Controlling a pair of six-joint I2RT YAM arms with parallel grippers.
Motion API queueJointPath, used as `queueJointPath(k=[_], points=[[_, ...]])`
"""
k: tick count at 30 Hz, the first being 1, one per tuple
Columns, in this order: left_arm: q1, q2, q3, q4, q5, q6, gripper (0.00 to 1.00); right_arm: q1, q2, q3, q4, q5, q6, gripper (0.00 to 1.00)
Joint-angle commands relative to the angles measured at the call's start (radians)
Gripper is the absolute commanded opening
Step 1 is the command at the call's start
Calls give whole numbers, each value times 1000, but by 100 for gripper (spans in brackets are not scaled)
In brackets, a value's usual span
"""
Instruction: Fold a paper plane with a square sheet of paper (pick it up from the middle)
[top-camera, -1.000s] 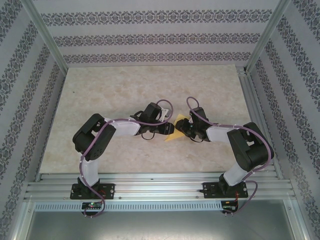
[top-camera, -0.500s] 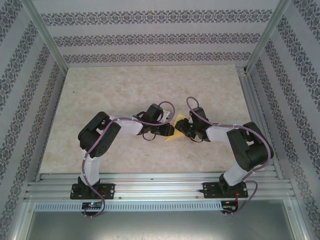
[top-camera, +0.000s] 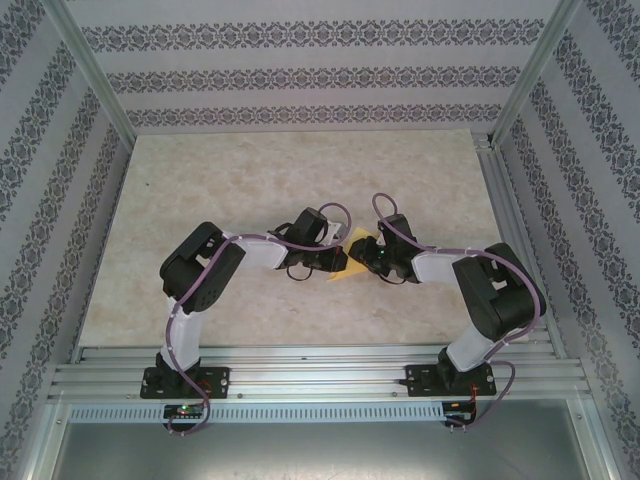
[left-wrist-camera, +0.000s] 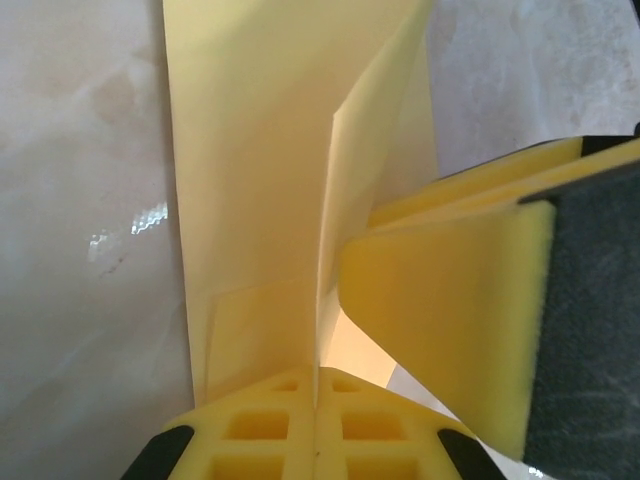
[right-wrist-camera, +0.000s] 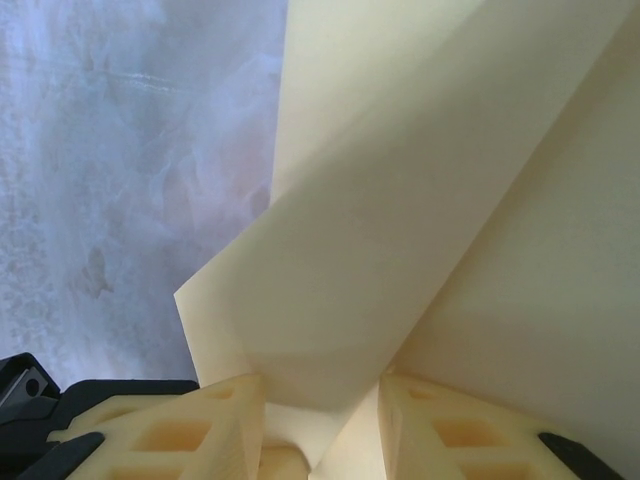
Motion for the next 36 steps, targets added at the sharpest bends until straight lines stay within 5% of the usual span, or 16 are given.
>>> queueJointPath(k=[1,26,36], points=[[10,29,17,-13,12,15,5,-9,-58,10,-73,23,-29,37],[12,58,51,-69,67,-30,6,-1,9,114,-194,90,-111,40],[13,60,66,-92,60,-53,8,29,65,155,-335,235,-101,41]])
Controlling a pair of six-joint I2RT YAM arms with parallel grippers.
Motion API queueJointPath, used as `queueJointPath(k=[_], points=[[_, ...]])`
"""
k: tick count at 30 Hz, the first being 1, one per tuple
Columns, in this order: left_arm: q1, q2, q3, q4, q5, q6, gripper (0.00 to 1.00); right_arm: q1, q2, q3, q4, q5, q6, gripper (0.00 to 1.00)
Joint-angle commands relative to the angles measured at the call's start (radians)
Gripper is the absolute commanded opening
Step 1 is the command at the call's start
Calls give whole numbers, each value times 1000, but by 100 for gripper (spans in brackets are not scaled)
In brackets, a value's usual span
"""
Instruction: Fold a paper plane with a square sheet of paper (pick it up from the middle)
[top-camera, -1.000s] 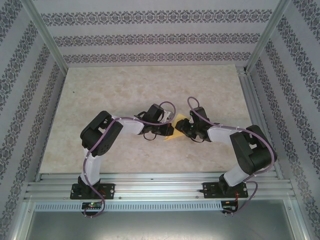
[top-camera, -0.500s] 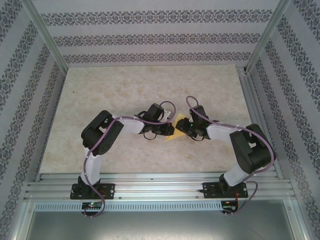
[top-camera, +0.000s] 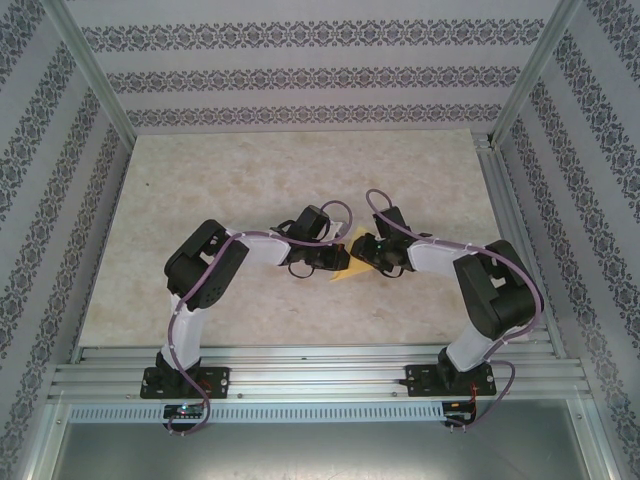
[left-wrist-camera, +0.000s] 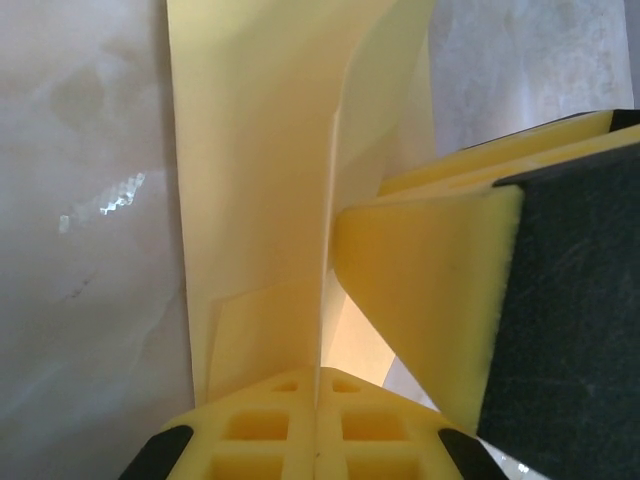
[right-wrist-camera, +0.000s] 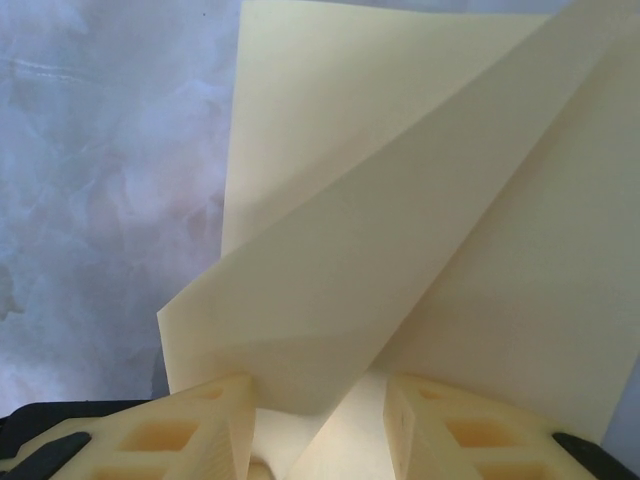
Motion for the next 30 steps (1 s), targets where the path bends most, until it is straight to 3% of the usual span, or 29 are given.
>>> queueJointPath(k=[1,11,17,23,30], points=[[7,20,12,-54,-1,-16,9,14,44,19,-89,108,-6,41],[10,-84,-33,-52,-74,-26,25,36,139,79,-225,225,57,39],[16,-184,-108,-24,-128,-40,28,48,166,88,-260,267,87,38],[10,-243,-209,127,-131,-50,26,57,181,94,-267,277,111,36],[-23,-211,-220,211,-123,-35,19,63,193,91,-265,275,131,35]])
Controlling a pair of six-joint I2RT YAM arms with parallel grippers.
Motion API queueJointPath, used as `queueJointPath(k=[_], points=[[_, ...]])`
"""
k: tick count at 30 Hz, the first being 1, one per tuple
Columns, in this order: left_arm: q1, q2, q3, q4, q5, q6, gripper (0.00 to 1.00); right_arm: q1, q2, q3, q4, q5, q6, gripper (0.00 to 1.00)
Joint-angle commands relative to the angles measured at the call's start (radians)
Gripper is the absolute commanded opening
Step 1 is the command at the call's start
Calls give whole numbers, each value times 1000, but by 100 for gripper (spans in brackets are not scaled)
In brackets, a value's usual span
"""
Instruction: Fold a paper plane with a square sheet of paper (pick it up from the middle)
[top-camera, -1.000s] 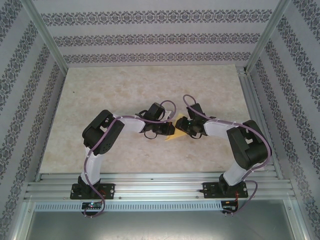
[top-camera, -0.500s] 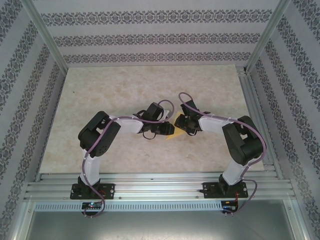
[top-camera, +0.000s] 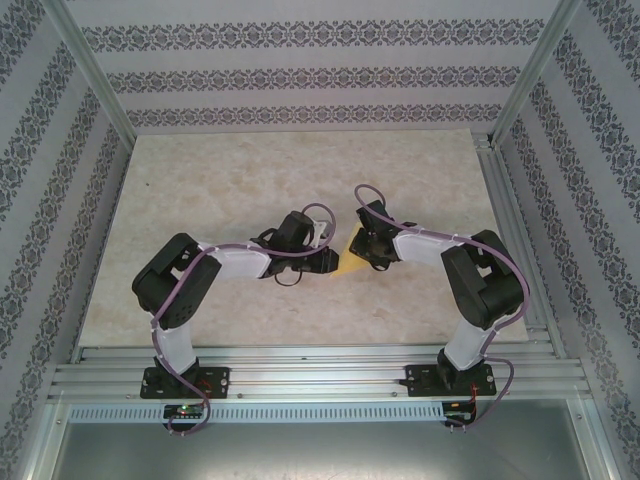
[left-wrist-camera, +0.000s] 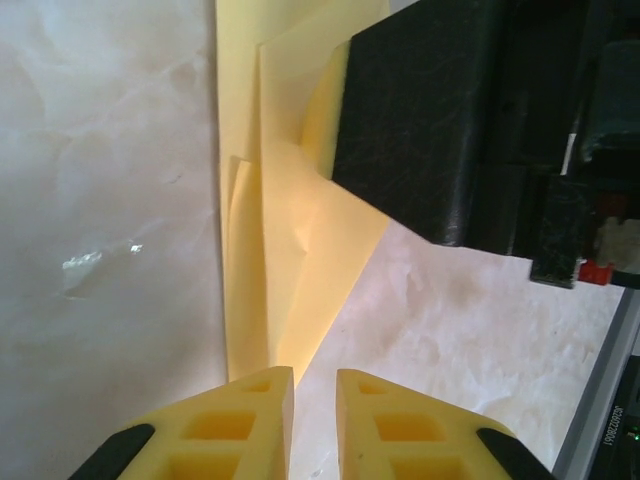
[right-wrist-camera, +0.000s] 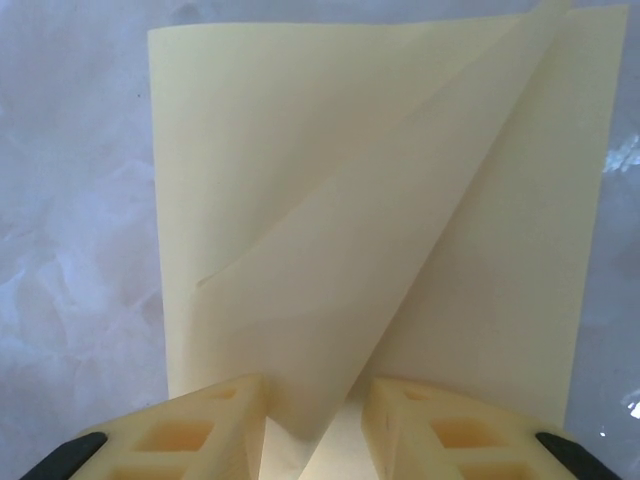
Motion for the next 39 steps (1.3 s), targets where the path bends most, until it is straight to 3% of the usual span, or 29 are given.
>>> queueJointPath(k=[1,19,39], points=[[-20,20,7,107,3,5,19,1,101,-48,-114,68,19,35],[-25,109,62,128,28,-9,16,4,138,-45,-102,40,7,45],[-25,133,31,67,-70,-5,11,7,180,-32,-99,20,-2,48]])
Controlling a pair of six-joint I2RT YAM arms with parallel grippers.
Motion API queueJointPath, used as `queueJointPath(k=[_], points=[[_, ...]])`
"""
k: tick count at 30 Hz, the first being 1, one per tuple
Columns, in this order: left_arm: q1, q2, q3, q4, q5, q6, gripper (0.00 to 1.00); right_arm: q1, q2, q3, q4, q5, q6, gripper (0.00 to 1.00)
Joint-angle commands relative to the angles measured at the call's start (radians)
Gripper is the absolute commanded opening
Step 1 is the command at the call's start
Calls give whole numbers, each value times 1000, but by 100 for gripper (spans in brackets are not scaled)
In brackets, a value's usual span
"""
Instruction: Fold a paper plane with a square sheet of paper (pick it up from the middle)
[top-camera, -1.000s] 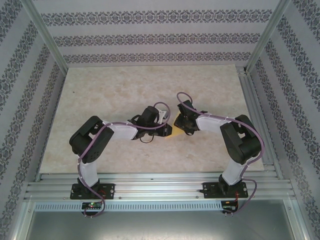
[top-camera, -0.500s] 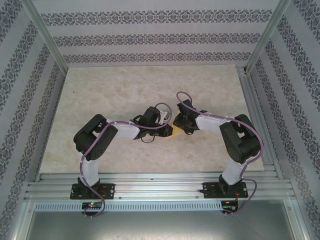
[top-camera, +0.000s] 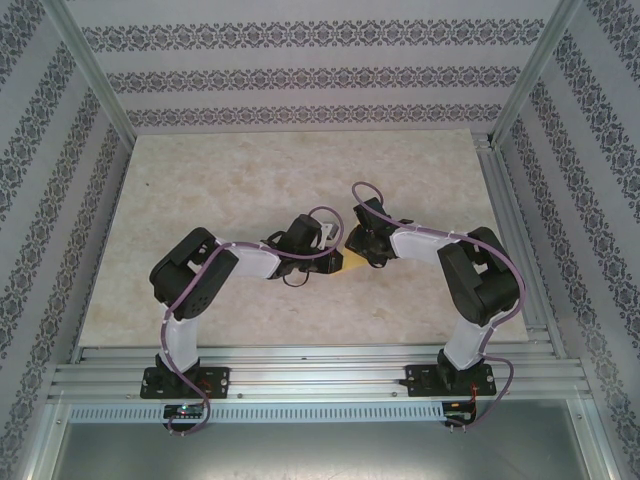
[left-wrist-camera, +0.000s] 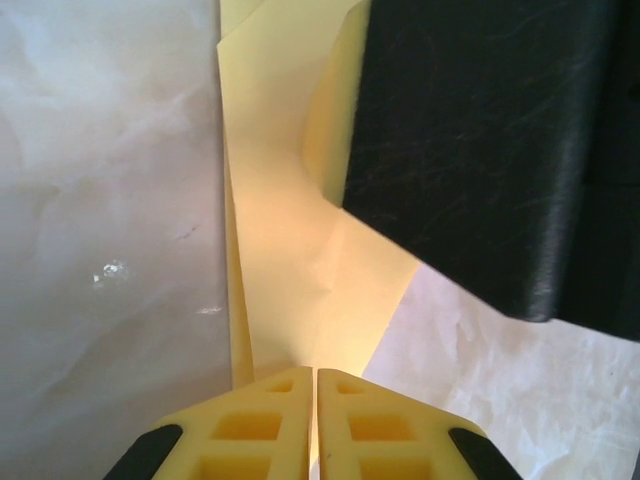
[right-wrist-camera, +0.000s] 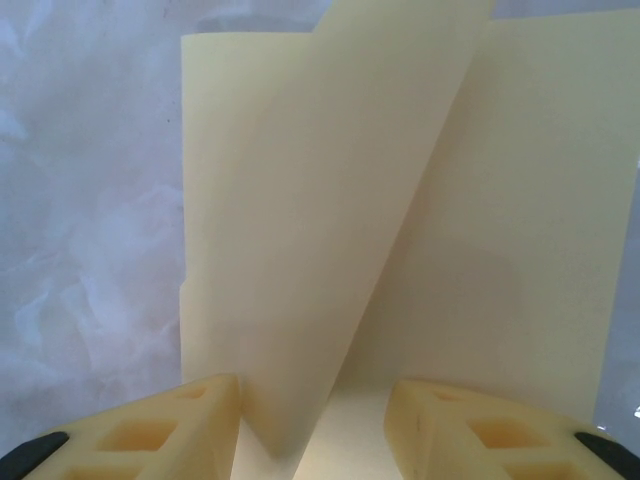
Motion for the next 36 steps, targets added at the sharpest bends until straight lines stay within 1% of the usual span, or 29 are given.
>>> queueJointPath(k=[1,8,12,18,20,23,24,26,29,31,33,36], points=[[-9,21,-10,-10,-17,-5,11,3,143,-67,-102,13,-7,48],[-9,31,-25,-37,-27,-15,9,6,143,-60,-106,10,-6,48],[-10,37,-26,-72,-42,-17,8,3,100,-50,-106,-7,-18,48],[-11,43,-24,-153,-92,-17,7,-29,-90,-27,-39,-73,-80,51],[-11,46,-19,-180,-103,-13,7,-51,-163,-40,7,-102,-101,48],[-11,54,-12,-198,-104,-13,6,-75,-251,-80,95,-176,-138,46],[-11,55,-10,-200,-103,-12,6,-78,-266,-92,117,-197,-147,44],[-11,58,-9,-202,-104,-13,6,-81,-277,-111,148,-243,-161,38],[-12,65,-1,-208,-102,-13,5,-76,-246,-140,229,-338,-157,25],[-14,69,1,-210,-102,-17,5,-68,-216,-150,271,-366,-152,19],[-14,71,4,-216,-104,-17,4,-63,-187,-156,290,-374,-149,15],[-14,71,8,-225,-108,-18,4,-59,-130,-167,347,-417,-133,11]])
